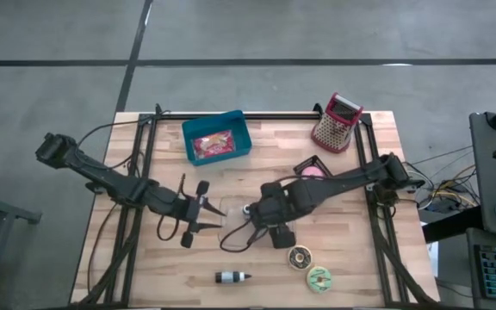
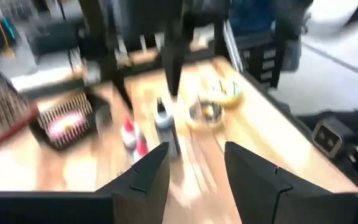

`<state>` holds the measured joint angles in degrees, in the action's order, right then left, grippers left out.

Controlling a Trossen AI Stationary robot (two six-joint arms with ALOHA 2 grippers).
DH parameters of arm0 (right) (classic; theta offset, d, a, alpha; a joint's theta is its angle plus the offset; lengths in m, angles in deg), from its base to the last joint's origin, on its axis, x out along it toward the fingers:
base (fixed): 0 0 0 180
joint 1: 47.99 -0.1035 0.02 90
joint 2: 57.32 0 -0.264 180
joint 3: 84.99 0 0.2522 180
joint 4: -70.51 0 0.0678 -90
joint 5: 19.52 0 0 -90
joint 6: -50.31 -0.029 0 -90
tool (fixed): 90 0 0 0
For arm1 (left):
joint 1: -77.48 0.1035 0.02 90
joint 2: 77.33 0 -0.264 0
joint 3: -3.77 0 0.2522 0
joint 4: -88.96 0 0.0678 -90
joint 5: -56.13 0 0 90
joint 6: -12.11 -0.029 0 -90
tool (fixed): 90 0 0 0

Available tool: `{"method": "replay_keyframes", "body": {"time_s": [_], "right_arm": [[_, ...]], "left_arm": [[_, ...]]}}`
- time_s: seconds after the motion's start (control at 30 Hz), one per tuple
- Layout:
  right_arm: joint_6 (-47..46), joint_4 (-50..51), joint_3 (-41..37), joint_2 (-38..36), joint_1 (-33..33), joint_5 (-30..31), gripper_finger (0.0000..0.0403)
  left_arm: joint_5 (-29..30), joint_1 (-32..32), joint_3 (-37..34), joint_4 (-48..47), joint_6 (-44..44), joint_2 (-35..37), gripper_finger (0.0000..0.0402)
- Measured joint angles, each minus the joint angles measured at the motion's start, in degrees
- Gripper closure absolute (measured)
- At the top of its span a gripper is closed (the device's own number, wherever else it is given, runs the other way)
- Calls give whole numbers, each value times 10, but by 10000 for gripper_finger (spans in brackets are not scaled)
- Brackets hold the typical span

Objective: Pick & Place Food Item
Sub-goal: Put the black donut into the black bin

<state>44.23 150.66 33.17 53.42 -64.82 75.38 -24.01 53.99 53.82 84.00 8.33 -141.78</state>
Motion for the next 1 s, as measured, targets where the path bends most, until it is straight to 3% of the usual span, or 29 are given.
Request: {"method": "replay_keyframes", "body": {"time_s": [0.23, 0.5, 0.7, 1.0], "right_arm": [[-9, 33, 40, 0, -25, 58, 154], [-43, 65, 43, -8, -56, 148, 154], [-99, 39, -25, -43, -85, 139, 154], [-222, -68, -128, -77, -164, 56, 154]], "left_arm": [[-35, -16, 0, -97, 81, -1, 246], [-36, -43, 0, -146, 119, -1, 246], [-35, -52, 0, -151, 126, -1, 245], [-34, -52, 0, -153, 117, 0, 245]]}}
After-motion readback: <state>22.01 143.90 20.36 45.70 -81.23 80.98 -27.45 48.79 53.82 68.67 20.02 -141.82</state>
